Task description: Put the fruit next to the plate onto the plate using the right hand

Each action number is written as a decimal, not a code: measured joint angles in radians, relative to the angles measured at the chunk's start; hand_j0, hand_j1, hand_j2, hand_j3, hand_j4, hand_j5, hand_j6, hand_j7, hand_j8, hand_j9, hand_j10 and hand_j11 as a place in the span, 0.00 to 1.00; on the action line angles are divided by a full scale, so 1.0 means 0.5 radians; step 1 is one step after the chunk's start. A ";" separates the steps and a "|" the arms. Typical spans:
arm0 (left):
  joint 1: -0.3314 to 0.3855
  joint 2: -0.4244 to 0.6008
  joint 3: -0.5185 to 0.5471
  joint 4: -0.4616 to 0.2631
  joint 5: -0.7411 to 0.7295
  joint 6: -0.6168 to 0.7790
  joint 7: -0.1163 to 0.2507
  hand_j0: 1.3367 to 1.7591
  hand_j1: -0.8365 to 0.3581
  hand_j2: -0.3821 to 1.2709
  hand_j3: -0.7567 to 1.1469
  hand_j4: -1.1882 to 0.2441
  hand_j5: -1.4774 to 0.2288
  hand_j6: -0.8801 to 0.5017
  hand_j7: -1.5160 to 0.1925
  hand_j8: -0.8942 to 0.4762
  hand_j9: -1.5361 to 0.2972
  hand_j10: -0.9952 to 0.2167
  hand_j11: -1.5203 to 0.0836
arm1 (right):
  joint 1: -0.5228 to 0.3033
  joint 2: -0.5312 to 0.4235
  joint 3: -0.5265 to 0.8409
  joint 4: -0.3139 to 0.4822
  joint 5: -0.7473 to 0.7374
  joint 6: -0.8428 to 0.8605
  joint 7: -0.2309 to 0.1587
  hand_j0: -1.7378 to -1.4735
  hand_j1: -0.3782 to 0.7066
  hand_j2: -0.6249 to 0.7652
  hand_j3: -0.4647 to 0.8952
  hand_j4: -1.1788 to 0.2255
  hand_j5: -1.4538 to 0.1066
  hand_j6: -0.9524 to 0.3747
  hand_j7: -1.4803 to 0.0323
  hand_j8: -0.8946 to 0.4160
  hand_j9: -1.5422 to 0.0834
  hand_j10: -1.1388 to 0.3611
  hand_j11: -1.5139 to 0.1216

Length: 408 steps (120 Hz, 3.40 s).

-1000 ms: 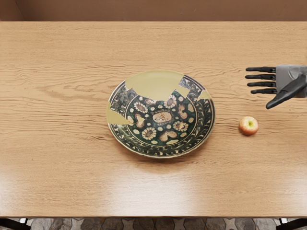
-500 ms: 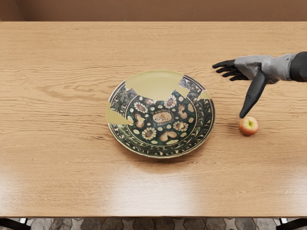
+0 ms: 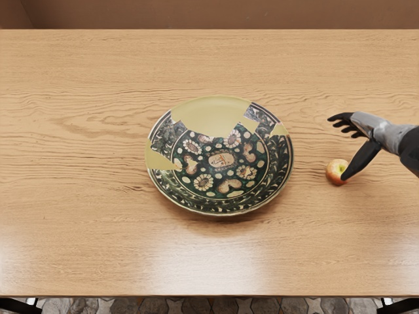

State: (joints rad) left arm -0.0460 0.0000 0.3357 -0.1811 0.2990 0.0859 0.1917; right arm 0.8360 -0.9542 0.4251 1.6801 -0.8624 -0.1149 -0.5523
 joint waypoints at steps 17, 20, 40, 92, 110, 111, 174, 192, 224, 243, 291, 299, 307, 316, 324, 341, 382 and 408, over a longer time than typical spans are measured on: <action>0.000 0.000 0.000 0.000 0.000 0.000 0.000 0.76 0.75 0.26 0.40 0.66 0.68 0.46 0.70 0.48 0.67 0.62 0.75 | -0.077 0.064 -0.003 -0.003 -0.103 -0.066 0.001 0.30 0.26 0.42 0.34 0.68 0.75 0.55 0.79 0.51 0.77 0.61 0.75; 0.000 0.000 0.000 0.000 0.000 0.000 0.000 0.76 0.75 0.26 0.40 0.66 0.68 0.46 0.70 0.48 0.67 0.62 0.75 | -0.088 0.075 -0.004 -0.003 -0.112 -0.071 0.002 0.30 0.27 0.42 0.34 0.68 0.75 0.55 0.79 0.51 0.77 0.61 0.75; 0.000 0.000 0.000 0.000 0.000 0.000 0.000 0.76 0.75 0.26 0.40 0.66 0.68 0.46 0.70 0.48 0.67 0.62 0.75 | -0.129 0.115 -0.013 -0.004 -0.142 -0.086 0.004 0.30 0.30 0.42 0.34 0.66 0.73 0.53 0.77 0.49 0.75 0.59 0.73; 0.000 0.000 0.000 0.000 0.000 0.000 0.000 0.76 0.75 0.26 0.40 0.66 0.68 0.46 0.70 0.48 0.67 0.62 0.75 | -0.187 0.146 -0.017 -0.099 -0.189 -0.130 0.004 0.30 0.44 0.40 0.34 0.57 0.62 0.43 0.66 0.40 0.65 0.51 0.63; 0.000 0.000 0.000 0.000 0.000 0.000 0.000 0.76 0.75 0.26 0.40 0.66 0.68 0.46 0.70 0.48 0.67 0.62 0.75 | -0.215 0.145 -0.017 -0.104 -0.198 -0.136 0.005 0.30 0.44 0.40 0.34 0.57 0.62 0.43 0.66 0.39 0.65 0.51 0.63; 0.000 0.000 0.000 0.000 0.000 0.000 0.000 0.76 0.75 0.26 0.40 0.66 0.68 0.46 0.70 0.48 0.67 0.62 0.75 | -0.216 0.145 -0.017 -0.104 -0.198 -0.137 0.005 0.30 0.44 0.40 0.34 0.57 0.62 0.43 0.66 0.39 0.65 0.51 0.63; 0.000 0.000 0.000 0.000 0.000 0.000 0.000 0.76 0.75 0.26 0.40 0.66 0.68 0.46 0.70 0.48 0.67 0.62 0.75 | -0.249 0.204 -0.008 -0.105 -0.203 -0.231 0.006 0.30 0.56 0.42 0.34 0.49 0.53 0.35 0.56 0.39 0.56 0.48 0.54; 0.000 0.000 0.000 0.000 0.000 0.000 0.000 0.76 0.75 0.26 0.40 0.66 0.68 0.46 0.70 0.48 0.67 0.62 0.75 | -0.247 0.210 -0.005 -0.105 -0.199 -0.232 0.007 0.31 0.58 0.49 0.34 0.47 0.51 0.33 0.54 0.40 0.54 0.49 0.51; 0.000 0.000 0.000 0.000 0.000 0.000 0.000 0.76 0.75 0.26 0.40 0.66 0.68 0.46 0.70 0.48 0.67 0.62 0.75 | -0.233 0.209 0.014 -0.105 -0.169 -0.230 0.006 0.30 0.56 0.54 0.34 0.46 0.48 0.31 0.52 0.38 0.52 0.47 0.50; 0.000 0.000 0.000 0.000 0.000 0.000 0.000 0.76 0.75 0.26 0.40 0.66 0.68 0.46 0.70 0.48 0.67 0.62 0.75 | -0.219 0.209 0.048 -0.103 -0.150 -0.222 0.003 0.30 0.56 0.54 0.34 0.46 0.48 0.31 0.52 0.38 0.52 0.46 0.50; 0.000 0.000 0.000 0.000 0.000 0.000 0.000 0.76 0.75 0.26 0.40 0.66 0.68 0.46 0.70 0.48 0.67 0.62 0.75 | -0.108 0.209 0.142 -0.077 -0.029 -0.163 -0.007 0.30 0.55 0.53 0.34 0.47 0.48 0.32 0.52 0.37 0.52 0.45 0.50; 0.000 0.000 0.000 0.000 0.000 0.000 0.000 0.76 0.75 0.26 0.40 0.66 0.68 0.46 0.70 0.48 0.67 0.62 0.75 | -0.075 0.207 0.147 -0.070 0.005 -0.147 -0.008 0.30 0.55 0.52 0.34 0.47 0.48 0.32 0.52 0.37 0.52 0.45 0.50; 0.000 0.000 0.000 0.000 0.000 0.000 0.000 0.76 0.75 0.26 0.40 0.66 0.68 0.46 0.70 0.48 0.67 0.62 0.75 | -0.055 0.205 0.168 -0.066 0.026 -0.123 -0.008 0.30 0.55 0.52 0.34 0.47 0.48 0.32 0.52 0.38 0.52 0.45 0.50; 0.000 0.000 0.000 0.000 0.000 0.000 0.000 0.76 0.75 0.26 0.40 0.66 0.68 0.46 0.70 0.48 0.67 0.62 0.75 | -0.043 0.203 0.209 -0.064 0.054 -0.079 -0.009 0.30 0.55 0.52 0.34 0.47 0.48 0.32 0.52 0.38 0.52 0.45 0.50; 0.000 0.000 0.000 0.000 0.000 0.000 0.000 0.76 0.75 0.26 0.40 0.66 0.68 0.46 0.70 0.48 0.67 0.62 0.75 | -0.038 0.204 0.252 -0.063 0.075 -0.035 -0.009 0.30 0.55 0.52 0.34 0.47 0.48 0.32 0.52 0.37 0.52 0.45 0.50; 0.000 0.000 0.000 0.000 -0.001 0.000 0.000 0.76 0.75 0.26 0.40 0.66 0.68 0.46 0.70 0.48 0.67 0.62 0.75 | -0.028 0.206 0.319 -0.061 0.117 0.037 -0.009 0.30 0.55 0.52 0.34 0.47 0.48 0.32 0.52 0.37 0.52 0.44 0.50; 0.000 0.000 0.000 0.000 0.000 0.000 0.000 0.76 0.75 0.26 0.40 0.66 0.68 0.46 0.70 0.48 0.67 0.62 0.75 | 0.010 0.321 0.374 -0.059 0.149 0.112 -0.012 0.30 0.55 0.52 0.34 0.46 0.48 0.32 0.52 0.37 0.52 0.45 0.50; 0.000 0.000 0.000 0.000 0.000 0.000 0.000 0.76 0.75 0.26 0.40 0.66 0.68 0.46 0.70 0.48 0.67 0.62 0.75 | 0.028 0.429 0.379 -0.059 0.150 0.119 -0.014 0.30 0.55 0.52 0.34 0.46 0.49 0.32 0.52 0.37 0.52 0.44 0.50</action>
State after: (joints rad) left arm -0.0460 0.0000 0.3359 -0.1811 0.2989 0.0859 0.1917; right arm 0.8503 -0.7399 0.6144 1.6506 -0.7875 -0.0553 -0.5593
